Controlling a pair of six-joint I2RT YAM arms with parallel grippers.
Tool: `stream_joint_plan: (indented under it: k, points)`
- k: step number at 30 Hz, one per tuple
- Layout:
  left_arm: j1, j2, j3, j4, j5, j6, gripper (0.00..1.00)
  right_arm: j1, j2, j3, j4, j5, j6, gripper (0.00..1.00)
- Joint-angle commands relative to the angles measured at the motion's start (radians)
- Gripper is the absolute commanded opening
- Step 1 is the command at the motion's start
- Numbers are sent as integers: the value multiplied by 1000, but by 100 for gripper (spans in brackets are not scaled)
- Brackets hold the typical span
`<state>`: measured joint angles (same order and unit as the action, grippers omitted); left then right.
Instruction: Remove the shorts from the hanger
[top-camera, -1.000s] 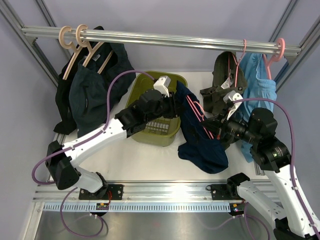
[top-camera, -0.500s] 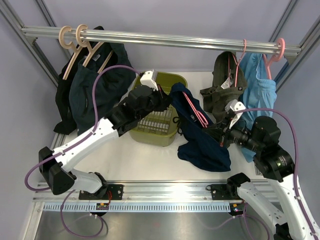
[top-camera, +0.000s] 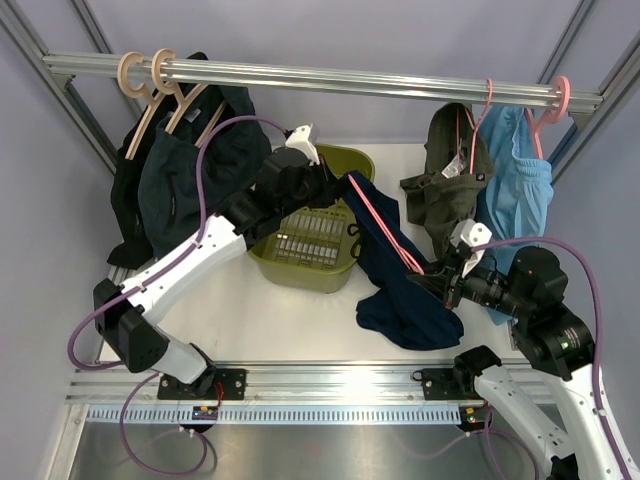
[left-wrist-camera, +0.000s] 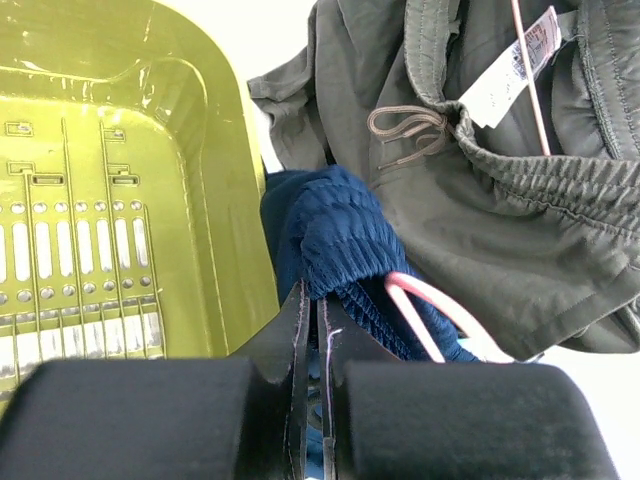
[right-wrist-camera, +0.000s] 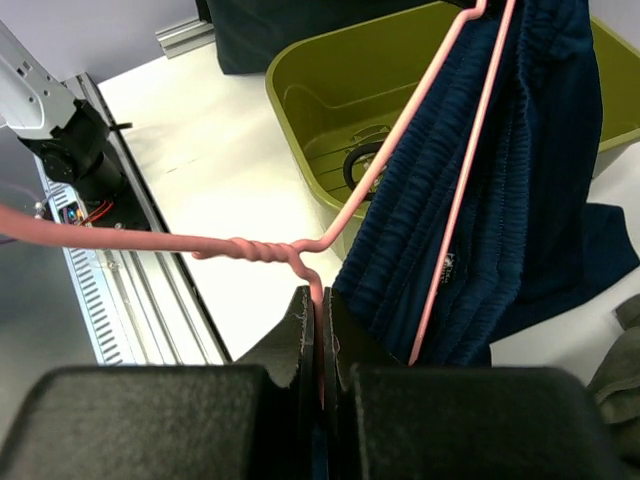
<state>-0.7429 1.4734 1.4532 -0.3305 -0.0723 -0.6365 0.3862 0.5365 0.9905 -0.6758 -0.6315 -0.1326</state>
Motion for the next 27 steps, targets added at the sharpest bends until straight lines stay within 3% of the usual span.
stream_joint_plan:
  k: [1,5,10,21,24,26,27]
  points:
    - [54,1,72,76,-55,34,1,10,-41,7,-13,-28,19,0]
    - [54,-30,-14,157,66,40,1,8,-30,7,123,65,103,0]
    - [48,-68,-167,306,354,49,2,8,55,34,300,168,272,0]
    - [-49,-61,-254,384,457,83,5,8,318,154,430,355,451,0]
    - [-56,-41,-251,384,454,81,13,8,396,233,456,412,482,0]
    - [-56,-33,-246,381,445,83,22,8,453,270,481,450,495,0]
    - [-55,-32,-244,378,440,84,31,8,471,292,490,469,501,0]
